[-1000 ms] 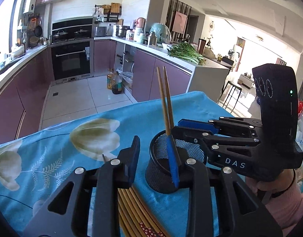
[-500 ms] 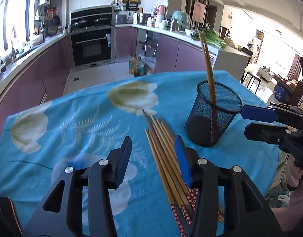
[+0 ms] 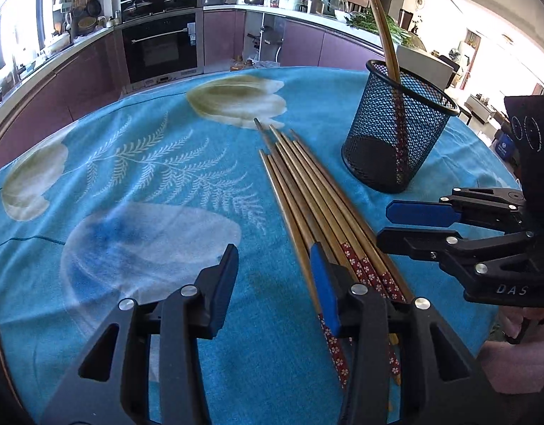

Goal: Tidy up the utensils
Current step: 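Open both tools and withdraw them back toward the chopstick pile, then grasp a chopstick with the left tool while the right tool grasps another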

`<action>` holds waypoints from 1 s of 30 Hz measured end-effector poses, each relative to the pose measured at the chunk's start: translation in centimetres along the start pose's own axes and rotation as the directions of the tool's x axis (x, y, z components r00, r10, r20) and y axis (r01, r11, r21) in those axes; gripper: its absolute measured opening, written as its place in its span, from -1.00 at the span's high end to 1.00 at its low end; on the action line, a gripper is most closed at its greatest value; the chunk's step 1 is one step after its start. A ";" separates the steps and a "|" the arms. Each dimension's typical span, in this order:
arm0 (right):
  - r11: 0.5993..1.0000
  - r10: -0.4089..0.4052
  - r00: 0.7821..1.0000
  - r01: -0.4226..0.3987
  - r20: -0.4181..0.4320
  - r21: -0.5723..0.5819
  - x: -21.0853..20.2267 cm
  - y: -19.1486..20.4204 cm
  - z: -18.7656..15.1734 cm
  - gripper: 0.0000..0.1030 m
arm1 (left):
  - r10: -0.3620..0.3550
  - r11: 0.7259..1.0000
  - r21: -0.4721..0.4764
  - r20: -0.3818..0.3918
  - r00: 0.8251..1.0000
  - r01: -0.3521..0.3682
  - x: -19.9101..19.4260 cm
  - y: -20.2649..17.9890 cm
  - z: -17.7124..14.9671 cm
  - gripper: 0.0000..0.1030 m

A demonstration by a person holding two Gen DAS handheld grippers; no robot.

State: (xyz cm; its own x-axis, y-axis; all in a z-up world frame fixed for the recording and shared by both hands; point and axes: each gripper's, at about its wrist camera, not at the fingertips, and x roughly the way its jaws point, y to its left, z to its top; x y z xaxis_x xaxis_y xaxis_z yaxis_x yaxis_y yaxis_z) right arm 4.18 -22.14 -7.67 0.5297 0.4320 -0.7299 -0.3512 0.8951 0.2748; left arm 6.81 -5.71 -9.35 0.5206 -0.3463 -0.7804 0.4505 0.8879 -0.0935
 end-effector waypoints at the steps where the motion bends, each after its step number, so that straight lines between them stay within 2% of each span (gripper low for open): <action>1: 1.000 -0.009 1.000 0.009 0.000 -0.001 0.0 -0.1 -0.1 0.41 | 0.000 1.000 0.002 -0.002 1.000 0.000 0.1 -0.1 0.0 0.21; 14: 0.998 -0.066 0.998 0.066 -0.015 -0.013 1.3 0.0 0.1 0.48 | 0.024 0.999 0.023 -0.016 1.000 -0.023 0.7 -0.5 -0.1 0.20; 18: 0.994 -0.107 0.994 0.107 -0.021 -0.036 1.0 0.3 0.2 0.50 | 0.042 0.999 0.027 -0.032 0.999 -0.041 1.0 -0.4 -0.3 0.32; 30: 0.991 -0.136 0.991 0.136 -0.012 -0.015 2.5 0.4 1.3 0.55 | 0.021 1.000 0.008 -0.036 0.999 -0.021 2.0 0.1 0.6 0.38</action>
State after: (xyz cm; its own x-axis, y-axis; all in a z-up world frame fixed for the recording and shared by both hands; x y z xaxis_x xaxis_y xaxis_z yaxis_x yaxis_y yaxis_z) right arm 6.39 -20.56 -8.60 0.5634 0.3050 -0.7678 -0.2875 0.9437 0.1639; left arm 8.33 -6.53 -10.50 0.5038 -0.3162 -0.8039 0.4455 0.8924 -0.0718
